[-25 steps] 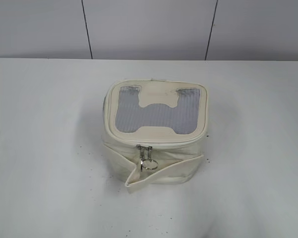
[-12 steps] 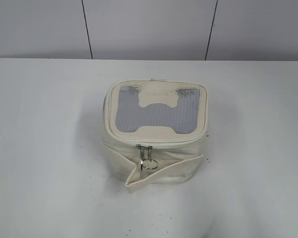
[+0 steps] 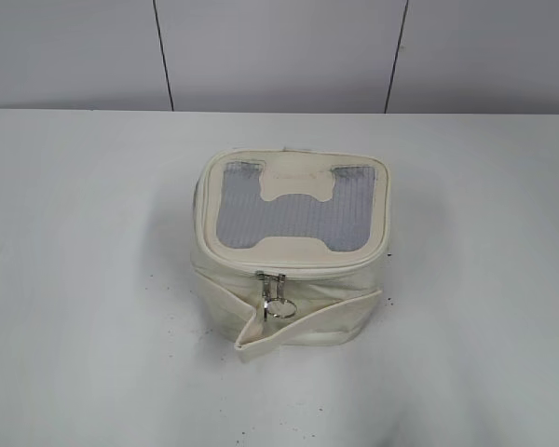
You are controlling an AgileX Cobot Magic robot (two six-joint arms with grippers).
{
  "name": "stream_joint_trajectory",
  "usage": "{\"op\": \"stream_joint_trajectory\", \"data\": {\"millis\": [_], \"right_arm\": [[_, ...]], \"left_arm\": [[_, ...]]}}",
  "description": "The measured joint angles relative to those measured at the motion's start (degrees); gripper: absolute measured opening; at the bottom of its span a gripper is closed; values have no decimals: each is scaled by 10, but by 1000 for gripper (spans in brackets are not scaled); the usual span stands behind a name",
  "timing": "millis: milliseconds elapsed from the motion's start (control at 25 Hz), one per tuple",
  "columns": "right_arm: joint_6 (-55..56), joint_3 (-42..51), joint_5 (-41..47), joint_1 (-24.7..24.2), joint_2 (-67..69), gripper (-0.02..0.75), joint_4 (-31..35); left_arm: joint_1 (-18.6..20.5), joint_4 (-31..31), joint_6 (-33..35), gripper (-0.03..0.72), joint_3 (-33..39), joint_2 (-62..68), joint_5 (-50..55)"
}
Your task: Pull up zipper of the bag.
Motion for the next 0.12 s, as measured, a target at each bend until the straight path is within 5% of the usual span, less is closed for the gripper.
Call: {"op": "stream_joint_trajectory", "data": {"millis": [120], "right_arm": [[0, 0, 0, 0, 0, 575, 0]], "left_arm": [[0, 0, 0, 302, 0, 0, 0]]}}
